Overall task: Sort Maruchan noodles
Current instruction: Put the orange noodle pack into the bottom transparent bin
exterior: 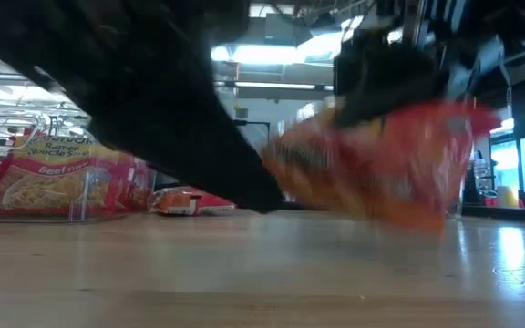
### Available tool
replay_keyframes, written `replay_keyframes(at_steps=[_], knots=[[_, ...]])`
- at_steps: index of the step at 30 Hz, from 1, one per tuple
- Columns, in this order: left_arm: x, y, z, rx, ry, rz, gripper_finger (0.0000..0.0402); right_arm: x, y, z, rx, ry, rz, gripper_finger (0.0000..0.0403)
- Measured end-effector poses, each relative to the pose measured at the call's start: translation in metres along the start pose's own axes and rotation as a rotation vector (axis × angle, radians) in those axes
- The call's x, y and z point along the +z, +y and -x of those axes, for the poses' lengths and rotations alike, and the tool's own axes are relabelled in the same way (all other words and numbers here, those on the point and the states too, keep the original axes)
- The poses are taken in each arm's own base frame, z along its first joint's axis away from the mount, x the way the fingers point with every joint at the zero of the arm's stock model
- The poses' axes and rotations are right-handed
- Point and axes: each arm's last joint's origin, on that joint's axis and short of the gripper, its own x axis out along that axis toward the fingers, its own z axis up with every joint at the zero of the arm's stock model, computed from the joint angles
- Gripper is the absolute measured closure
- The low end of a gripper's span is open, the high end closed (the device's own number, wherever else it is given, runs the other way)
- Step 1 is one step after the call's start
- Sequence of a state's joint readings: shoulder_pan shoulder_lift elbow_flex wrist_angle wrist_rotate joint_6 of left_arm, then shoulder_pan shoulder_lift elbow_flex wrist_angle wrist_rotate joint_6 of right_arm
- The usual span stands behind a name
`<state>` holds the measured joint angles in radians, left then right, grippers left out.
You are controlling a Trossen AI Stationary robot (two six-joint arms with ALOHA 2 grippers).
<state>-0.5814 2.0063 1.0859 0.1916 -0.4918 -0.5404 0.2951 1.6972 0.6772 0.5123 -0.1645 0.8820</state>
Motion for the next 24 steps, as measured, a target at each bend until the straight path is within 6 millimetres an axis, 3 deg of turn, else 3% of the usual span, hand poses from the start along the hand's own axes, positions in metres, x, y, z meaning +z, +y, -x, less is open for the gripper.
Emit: replay_keyframes(at_steps=[4,12,17,24], knots=[[0.0,-0.009,0.013,-0.037,0.011,-0.019,0.028,0.005,0.016,0.015,0.047,0.009,0.038,0.0289],[-0.004,-0.017,0.017,-0.061,0.009,-0.03,0.028,0.006,0.06,0.05,-0.033,0.077,0.159,0.031],[-0.003,-0.017,0.017,-0.063,0.005,-0.025,0.028,0.004,0.1,0.071,-0.103,0.161,0.238,0.0297],[-0.003,-0.017,0.017,-0.084,0.015,-0.017,0.028,-0.018,0.156,0.098,-0.127,0.309,0.345,0.0304]])
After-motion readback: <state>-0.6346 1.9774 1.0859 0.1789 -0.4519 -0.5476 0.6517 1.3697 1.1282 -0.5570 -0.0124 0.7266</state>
